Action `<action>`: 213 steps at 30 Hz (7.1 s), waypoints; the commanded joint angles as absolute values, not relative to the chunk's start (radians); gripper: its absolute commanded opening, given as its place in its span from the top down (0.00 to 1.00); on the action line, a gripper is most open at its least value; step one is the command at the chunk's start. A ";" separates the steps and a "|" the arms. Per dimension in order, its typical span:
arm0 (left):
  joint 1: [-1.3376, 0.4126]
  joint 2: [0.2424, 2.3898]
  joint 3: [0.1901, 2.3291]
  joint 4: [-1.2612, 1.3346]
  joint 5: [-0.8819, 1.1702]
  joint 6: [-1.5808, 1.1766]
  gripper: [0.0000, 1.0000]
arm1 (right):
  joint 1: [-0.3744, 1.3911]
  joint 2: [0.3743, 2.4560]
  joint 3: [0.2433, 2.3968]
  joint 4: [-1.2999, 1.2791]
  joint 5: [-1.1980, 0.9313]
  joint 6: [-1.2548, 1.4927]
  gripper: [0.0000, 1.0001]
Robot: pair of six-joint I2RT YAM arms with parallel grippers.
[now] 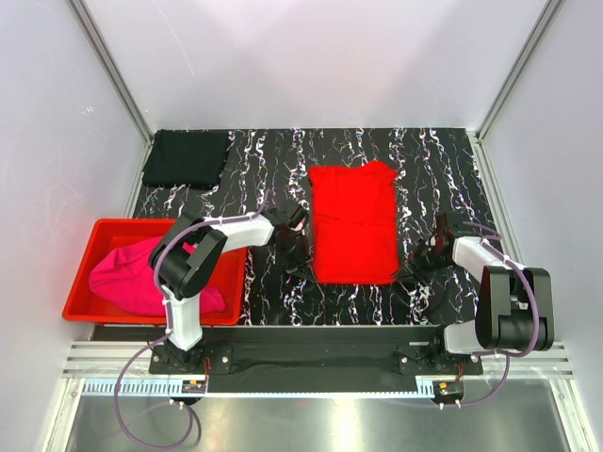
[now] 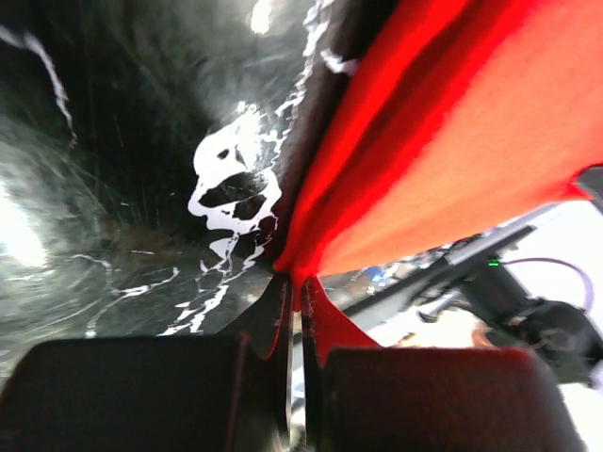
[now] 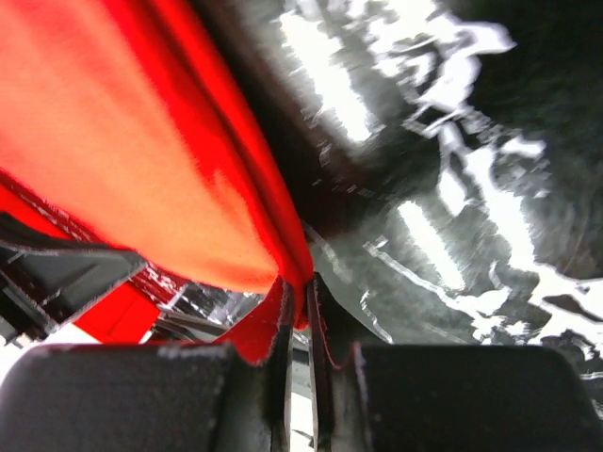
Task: Fold and stack the t-shirts
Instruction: Fold the tshirt
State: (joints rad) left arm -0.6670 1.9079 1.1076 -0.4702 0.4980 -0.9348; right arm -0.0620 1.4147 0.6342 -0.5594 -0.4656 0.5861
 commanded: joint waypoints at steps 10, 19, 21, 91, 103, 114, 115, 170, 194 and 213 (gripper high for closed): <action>-0.689 1.642 1.055 -0.679 0.354 -0.707 1.00 | 0.034 1.184 0.715 -0.860 -0.500 0.610 1.00; -0.693 1.578 1.190 -0.814 0.362 -0.677 1.00 | 0.058 1.117 0.862 -1.019 -0.476 0.589 1.00; -0.684 1.617 1.299 -0.853 0.357 -0.669 1.00 | 0.057 1.173 0.940 -1.023 -0.439 0.566 1.00; -0.376 2.258 2.094 -0.373 0.386 -0.580 0.43 | -0.129 2.494 2.443 -0.903 -0.244 0.557 0.30; -0.445 2.419 2.029 -0.254 0.516 -0.695 0.65 | -0.026 2.260 2.014 -0.758 -0.483 0.551 0.62; -0.466 2.468 1.999 -0.692 0.278 -0.589 0.79 | 0.037 2.255 1.766 -0.744 -0.529 0.471 0.80; -0.475 2.451 1.971 -0.698 0.267 -0.571 0.80 | 0.040 2.250 1.723 -0.747 -0.531 0.460 0.80; -0.345 2.299 1.807 -0.563 0.492 -0.367 0.58 | 0.023 2.390 1.828 -0.725 -0.571 0.491 0.81; -0.344 2.000 1.673 -0.667 0.466 -0.293 0.16 | 0.118 1.994 1.720 -0.905 -0.390 0.408 0.28; -0.276 2.099 1.643 -0.532 0.644 -0.281 0.16 | 0.163 1.931 1.676 -0.976 -0.463 0.347 0.24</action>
State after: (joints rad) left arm -0.3031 2.1700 1.6409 -0.5884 0.6182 -0.2615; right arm 0.1287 1.9499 1.6390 -0.9710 -0.4286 0.3767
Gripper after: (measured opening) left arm 0.836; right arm 0.759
